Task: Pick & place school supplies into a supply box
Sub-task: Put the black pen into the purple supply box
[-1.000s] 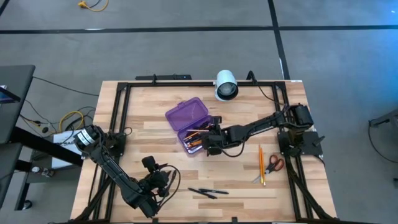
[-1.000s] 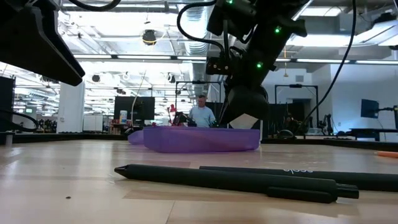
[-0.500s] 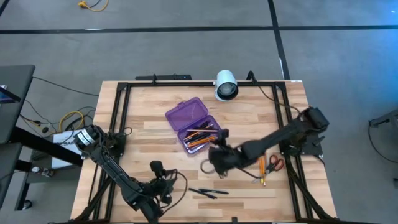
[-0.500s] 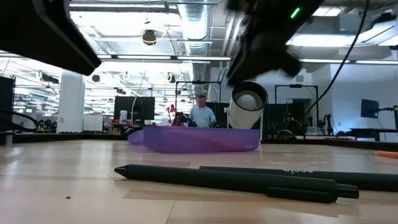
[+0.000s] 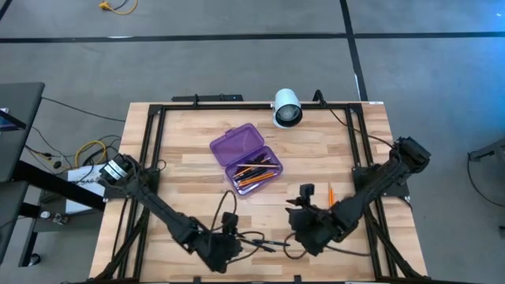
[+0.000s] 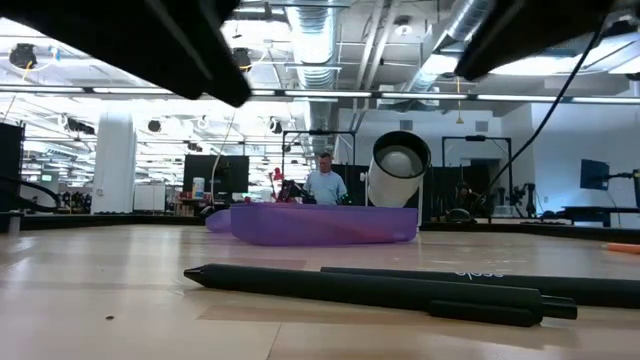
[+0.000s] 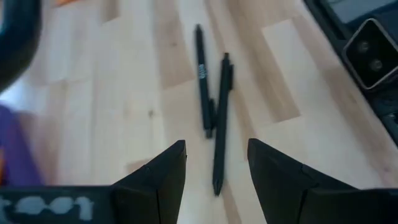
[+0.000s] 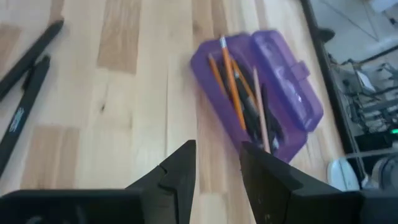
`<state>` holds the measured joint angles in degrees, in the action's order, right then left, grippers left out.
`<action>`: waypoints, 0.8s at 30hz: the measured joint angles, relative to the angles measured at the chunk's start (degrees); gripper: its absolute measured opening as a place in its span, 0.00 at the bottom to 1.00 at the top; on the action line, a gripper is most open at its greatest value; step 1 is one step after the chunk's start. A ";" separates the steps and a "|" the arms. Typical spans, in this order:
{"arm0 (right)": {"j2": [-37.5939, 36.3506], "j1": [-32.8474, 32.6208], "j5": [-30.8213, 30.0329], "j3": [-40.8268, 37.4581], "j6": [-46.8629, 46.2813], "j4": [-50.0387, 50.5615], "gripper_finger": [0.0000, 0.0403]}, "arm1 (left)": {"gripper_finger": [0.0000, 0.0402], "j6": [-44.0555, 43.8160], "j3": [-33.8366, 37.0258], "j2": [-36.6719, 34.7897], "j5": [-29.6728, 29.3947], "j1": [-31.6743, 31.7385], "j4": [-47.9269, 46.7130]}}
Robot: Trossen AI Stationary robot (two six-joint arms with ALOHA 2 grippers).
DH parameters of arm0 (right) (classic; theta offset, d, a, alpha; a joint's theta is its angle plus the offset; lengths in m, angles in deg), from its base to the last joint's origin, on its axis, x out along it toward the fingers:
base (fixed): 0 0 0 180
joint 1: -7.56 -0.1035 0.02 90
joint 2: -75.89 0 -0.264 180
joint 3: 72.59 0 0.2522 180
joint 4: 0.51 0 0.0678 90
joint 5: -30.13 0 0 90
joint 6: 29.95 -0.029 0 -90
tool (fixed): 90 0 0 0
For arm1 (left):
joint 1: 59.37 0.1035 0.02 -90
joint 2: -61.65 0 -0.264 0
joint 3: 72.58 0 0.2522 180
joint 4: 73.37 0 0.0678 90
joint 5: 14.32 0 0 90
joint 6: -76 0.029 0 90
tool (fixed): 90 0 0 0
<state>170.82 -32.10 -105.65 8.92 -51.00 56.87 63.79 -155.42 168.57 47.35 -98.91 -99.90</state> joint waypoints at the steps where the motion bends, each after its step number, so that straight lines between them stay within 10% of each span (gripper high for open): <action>1: 0.02 -0.77 -0.42 -0.13 -1.83 1.40 0.29 | 0.41 1.01 0.00 0.00 2.07 0.85 0.57; 12: -0.02 -7.57 -4.23 -3.80 -16.26 4.51 0.29 | 0.41 6.48 -0.25 5.29 17.87 8.06 6.26; 24: -0.05 -10.94 -7.10 -3.80 -19.59 5.66 0.29 | 0.40 5.17 -0.96 8.68 17.59 8.90 3.53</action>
<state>170.78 -43.05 -112.75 5.12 -70.58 62.54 68.96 -156.38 177.24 64.94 -90.01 -96.38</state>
